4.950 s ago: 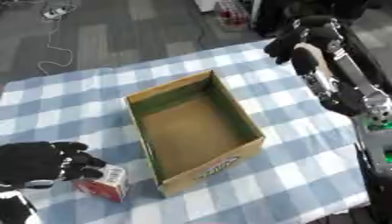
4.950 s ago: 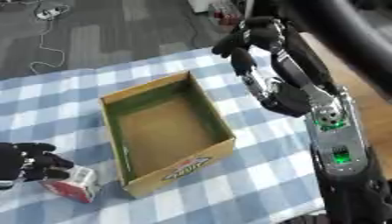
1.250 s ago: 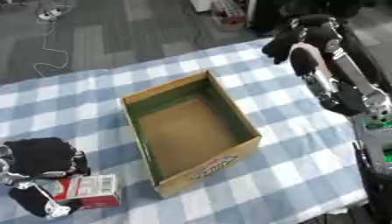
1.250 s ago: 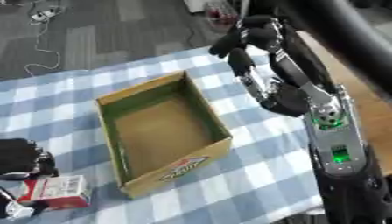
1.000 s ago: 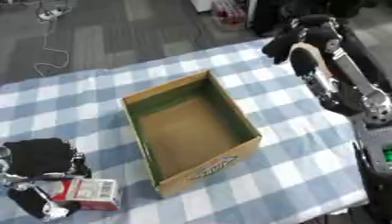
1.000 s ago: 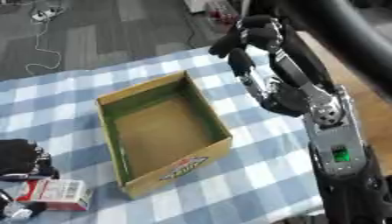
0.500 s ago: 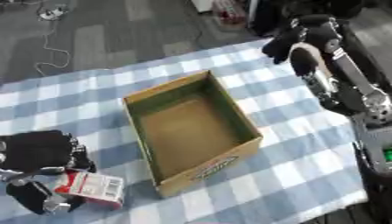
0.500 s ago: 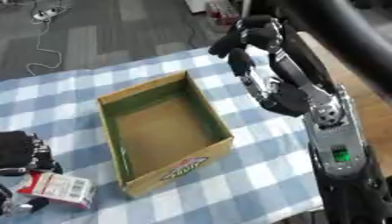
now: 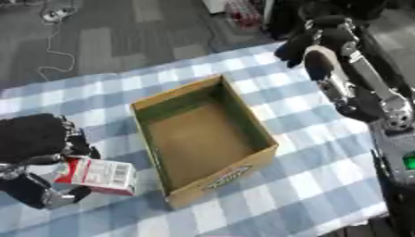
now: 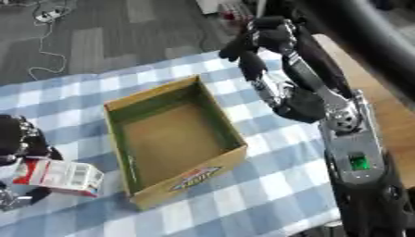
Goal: Pick up objects on the table and place them in the box.
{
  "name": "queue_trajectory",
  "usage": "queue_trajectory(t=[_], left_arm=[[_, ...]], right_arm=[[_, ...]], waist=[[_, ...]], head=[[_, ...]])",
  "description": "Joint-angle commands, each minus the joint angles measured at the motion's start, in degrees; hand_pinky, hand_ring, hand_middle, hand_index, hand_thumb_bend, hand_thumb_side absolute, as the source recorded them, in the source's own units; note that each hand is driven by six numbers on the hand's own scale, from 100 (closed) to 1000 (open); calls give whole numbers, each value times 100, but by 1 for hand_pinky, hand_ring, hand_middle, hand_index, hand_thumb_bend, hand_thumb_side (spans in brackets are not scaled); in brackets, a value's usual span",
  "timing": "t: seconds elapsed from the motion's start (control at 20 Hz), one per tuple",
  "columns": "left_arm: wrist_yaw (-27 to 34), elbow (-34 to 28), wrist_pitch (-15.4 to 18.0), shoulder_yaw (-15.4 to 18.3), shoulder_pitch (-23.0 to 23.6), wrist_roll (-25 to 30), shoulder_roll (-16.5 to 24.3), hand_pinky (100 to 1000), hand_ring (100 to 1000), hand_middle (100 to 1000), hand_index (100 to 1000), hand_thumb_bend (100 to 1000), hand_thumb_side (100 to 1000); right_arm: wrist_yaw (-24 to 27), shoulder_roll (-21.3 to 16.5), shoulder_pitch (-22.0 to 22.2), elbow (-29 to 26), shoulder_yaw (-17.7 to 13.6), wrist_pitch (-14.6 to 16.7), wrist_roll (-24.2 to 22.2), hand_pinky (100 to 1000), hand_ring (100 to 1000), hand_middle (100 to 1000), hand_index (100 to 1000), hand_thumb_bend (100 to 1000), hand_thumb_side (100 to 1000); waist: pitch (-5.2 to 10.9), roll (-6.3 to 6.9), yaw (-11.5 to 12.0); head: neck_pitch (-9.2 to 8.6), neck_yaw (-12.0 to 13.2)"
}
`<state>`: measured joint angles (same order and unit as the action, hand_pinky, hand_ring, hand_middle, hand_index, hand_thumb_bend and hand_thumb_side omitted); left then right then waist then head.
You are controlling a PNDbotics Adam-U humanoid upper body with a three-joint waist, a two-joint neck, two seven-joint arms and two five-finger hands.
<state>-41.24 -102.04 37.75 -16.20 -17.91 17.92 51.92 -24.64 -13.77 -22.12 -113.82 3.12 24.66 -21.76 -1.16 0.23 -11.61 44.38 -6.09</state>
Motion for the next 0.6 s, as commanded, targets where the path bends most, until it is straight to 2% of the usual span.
queue_trajectory(t=[0.05, 0.25, 0.6], left_arm=[[173, -23, -81, 156, -249, -86, 202, 100, 100, 100, 368, 100, 621], [137, 111, -119, 144, -553, -428, 157, 100, 100, 100, 369, 100, 621], [-392, 645, -246, -81, -1193, -1078, -54, 100, 100, 100, 369, 100, 621]], right_arm=[[44, -97, -21, -77, -26, 0, -18, 395, 442, 512, 681, 100, 1000], [43, -82, -22, -77, -27, 2, -16, 395, 442, 512, 680, 100, 1000], [62, -52, -36, -77, -5, 6, -38, 395, 442, 512, 681, 100, 1000]], waist=[[71, 6, 2], [82, 13, -9], [102, 20, -45]], head=[[-26, -13], [-26, 44], [-26, 120]])
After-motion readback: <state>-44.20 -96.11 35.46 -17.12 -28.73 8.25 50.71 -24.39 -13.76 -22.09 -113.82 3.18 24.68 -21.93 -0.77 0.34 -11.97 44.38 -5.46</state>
